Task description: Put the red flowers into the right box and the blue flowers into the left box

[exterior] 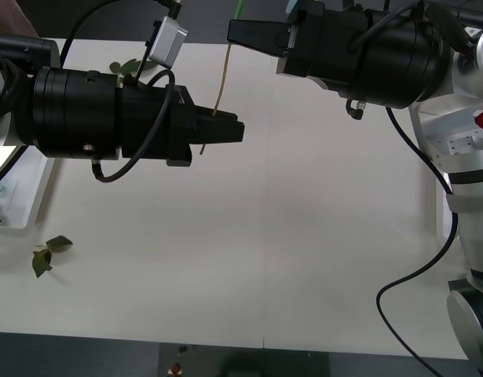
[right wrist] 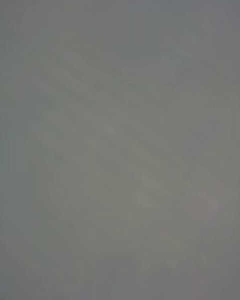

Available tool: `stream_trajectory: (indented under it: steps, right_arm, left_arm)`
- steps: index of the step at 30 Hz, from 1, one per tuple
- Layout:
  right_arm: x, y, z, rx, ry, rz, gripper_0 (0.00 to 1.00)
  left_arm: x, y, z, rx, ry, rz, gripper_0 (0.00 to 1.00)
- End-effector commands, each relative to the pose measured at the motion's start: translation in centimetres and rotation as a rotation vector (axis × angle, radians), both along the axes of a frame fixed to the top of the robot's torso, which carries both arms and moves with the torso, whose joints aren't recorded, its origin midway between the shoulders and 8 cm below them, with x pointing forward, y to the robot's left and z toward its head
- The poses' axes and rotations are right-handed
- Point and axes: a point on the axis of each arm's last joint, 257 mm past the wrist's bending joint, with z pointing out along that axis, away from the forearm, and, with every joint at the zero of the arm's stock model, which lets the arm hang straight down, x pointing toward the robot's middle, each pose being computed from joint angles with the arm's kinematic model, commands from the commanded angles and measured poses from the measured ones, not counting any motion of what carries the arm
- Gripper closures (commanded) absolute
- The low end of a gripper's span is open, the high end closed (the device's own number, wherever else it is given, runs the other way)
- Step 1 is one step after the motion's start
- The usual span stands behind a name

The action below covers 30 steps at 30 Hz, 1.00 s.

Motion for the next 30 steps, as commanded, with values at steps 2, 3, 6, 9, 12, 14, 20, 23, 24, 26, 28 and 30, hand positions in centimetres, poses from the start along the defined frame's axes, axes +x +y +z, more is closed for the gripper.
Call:
stream_trajectory:
  steps: [2, 3, 6, 9, 12, 14, 20, 23, 24, 26, 28, 30]
  right_arm:
    - [-0.7, 0.5, 1.8, 0.025, -0.011, 0.020, 1.00]
    - [-0.7, 0.5, 1.8, 0.025, -0.011, 0.020, 1.00]
    - [-0.7, 0.5, 1.8, 0.025, -0.011, 0.020, 1.00]
    - [-0.7, 0.5, 1.8, 0.025, -0.011, 0.020, 1.00]
    - [-0.7, 0.5, 1.8, 0.025, -0.011, 0.020, 0.53]
    - [-0.7, 0.5, 1.8, 0.025, -0.011, 0.020, 0.06]
    - [-0.7, 0.5, 1.8, 0.025, -0.011, 0.020, 0.00]
    - [-0.7, 0.5, 1.8, 0.025, -0.011, 0.020, 0.00]
    - [-0.7, 0.5, 1.8, 0.025, -0.011, 0.020, 0.00]
    - [-0.7, 0.5, 1.8, 0.025, -0.011, 0.020, 0.00]
    - [-0.7, 0.5, 1.8, 0.025, -0.011, 0.020, 0.00]
    - [-0.7, 0.5, 1.8, 0.025, -0.011, 0.020, 0.00]
  left_arm:
    - [0.5, 0.3, 1.6, 0.004, -0.016, 0.016, 1.00]
    - [0.6, 0.3, 1.6, 0.002, -0.015, 0.018, 1.00]
    - [0.6, 0.3, 1.7, -0.002, -0.015, 0.021, 1.00]
    - [0.7, 0.3, 1.8, -0.007, -0.013, 0.024, 1.00]
    - [0.7, 0.2, 1.8, -0.006, -0.016, 0.024, 1.00]
    - [0.8, 0.3, 1.8, -0.007, -0.014, 0.026, 1.00]
    - [0.9, 0.4, 1.8, -0.004, -0.014, 0.030, 1.00]
    - [1.1, 0.8, 2.0, 0.000, -0.013, 0.040, 1.00]
    - [1.3, 1.1, 2.1, 0.000, -0.014, 0.048, 1.00]
    - [1.6, 1.8, 2.1, 0.014, -0.015, 0.062, 1.00]
    - [2.1, 2.7, 1.9, 0.033, -0.017, 0.081, 1.00]
    - [2.6, 3.9, 1.6, 0.059, -0.016, 0.106, 1.00]
